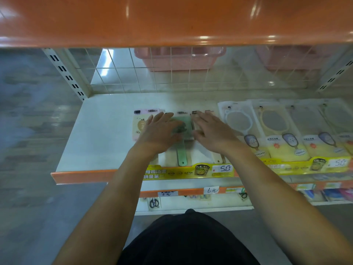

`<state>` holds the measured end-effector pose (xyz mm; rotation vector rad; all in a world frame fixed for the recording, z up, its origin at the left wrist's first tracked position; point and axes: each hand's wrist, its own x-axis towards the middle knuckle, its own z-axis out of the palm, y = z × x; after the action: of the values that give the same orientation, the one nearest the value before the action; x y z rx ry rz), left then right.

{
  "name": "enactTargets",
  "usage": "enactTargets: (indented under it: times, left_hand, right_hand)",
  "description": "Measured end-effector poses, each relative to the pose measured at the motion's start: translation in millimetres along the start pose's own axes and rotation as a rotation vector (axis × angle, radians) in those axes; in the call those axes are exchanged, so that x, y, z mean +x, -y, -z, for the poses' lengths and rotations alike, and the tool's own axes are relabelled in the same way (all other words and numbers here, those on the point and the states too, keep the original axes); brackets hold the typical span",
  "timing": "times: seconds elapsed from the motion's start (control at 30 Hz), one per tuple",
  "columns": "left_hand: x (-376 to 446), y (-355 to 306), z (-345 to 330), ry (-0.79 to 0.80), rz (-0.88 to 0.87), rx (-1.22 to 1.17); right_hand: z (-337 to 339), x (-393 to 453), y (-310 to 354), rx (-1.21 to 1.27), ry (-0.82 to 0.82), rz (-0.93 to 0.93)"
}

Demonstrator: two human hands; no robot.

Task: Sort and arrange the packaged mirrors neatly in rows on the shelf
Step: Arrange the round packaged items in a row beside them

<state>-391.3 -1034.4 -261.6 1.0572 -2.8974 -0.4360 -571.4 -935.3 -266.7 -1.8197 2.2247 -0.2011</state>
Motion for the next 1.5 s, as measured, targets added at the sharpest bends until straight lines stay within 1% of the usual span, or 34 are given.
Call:
enactTargets:
  times: [0.07, 0.17, 0.2, 0.27, 0.33, 0.37, 0.43, 0.53, 0.67, 0.77, 0.9, 1.03, 1.17, 1.23, 1.33, 1.4, 1.5]
  left_hand:
    - [0, -7, -4, 0.015, 0.032, 0.027]
    - [1, -6, -6, 0.023, 0.048, 0.006]
    - [1, -2, -6, -0.003, 0.051, -0.009]
    - [0, 10, -2, -0.131, 0.077, -0.032]
    - [-3, 27, 5, -0.242, 0.146, -0.038]
    - [-4, 36, 9, -0.260, 0.181, -0.033]
    - [-6, 50, 12, -0.236, 0.221, -0.012]
    - [-9, 60, 13, -0.201, 0.226, 0.014]
    - [-8, 77, 11, -0.162, 0.259, -0.040]
    - [0, 94, 4, -0.099, 0.139, 0.024]
    - [6, 97, 8, -0.140, -0.094, 0.092]
    - [3, 98, 13, -0.165, -0.155, 0.046]
    - [1, 97, 8, -0.163, -0.143, 0.021]
    - [-1, 96, 6, -0.148, -0.080, -0.050]
    - [-7, 87, 8, -0.199, 0.125, -0.224]
    - [-14, 78, 12, -0.263, 0.212, -0.221]
    - [-23, 58, 17, -0.309, 0.244, -0.150]
  right_hand:
    - [-7, -1, 1, -0.041, -0.014, -0.005]
    - [-7, 2, 1, -0.028, -0.008, -0.020]
    - [-5, 3, 3, -0.024, -0.012, -0.024]
    - [-2, 7, 11, -0.022, -0.058, -0.016]
    - [-3, 13, 27, -0.010, -0.111, 0.011]
    - [-5, 17, 37, -0.006, -0.128, 0.030]
    - [-12, 25, 60, -0.013, -0.134, 0.086]
    - [-24, 37, 85, -0.027, -0.133, 0.159]
    - [-29, 53, 100, -0.063, -0.138, 0.171]
    - [-27, 60, 105, -0.090, -0.131, 0.151]
    - [-26, 62, 108, -0.104, -0.118, 0.132]
    - [-27, 60, 109, -0.125, -0.114, 0.124]
    - [-28, 56, 109, -0.132, -0.104, 0.116]
    - [-29, 55, 109, -0.130, -0.093, 0.113]
    - [-27, 52, 105, -0.088, -0.100, 0.093]
    - [-22, 45, 95, -0.027, -0.132, 0.053]
    - [-11, 31, 69, 0.021, -0.163, -0.036]
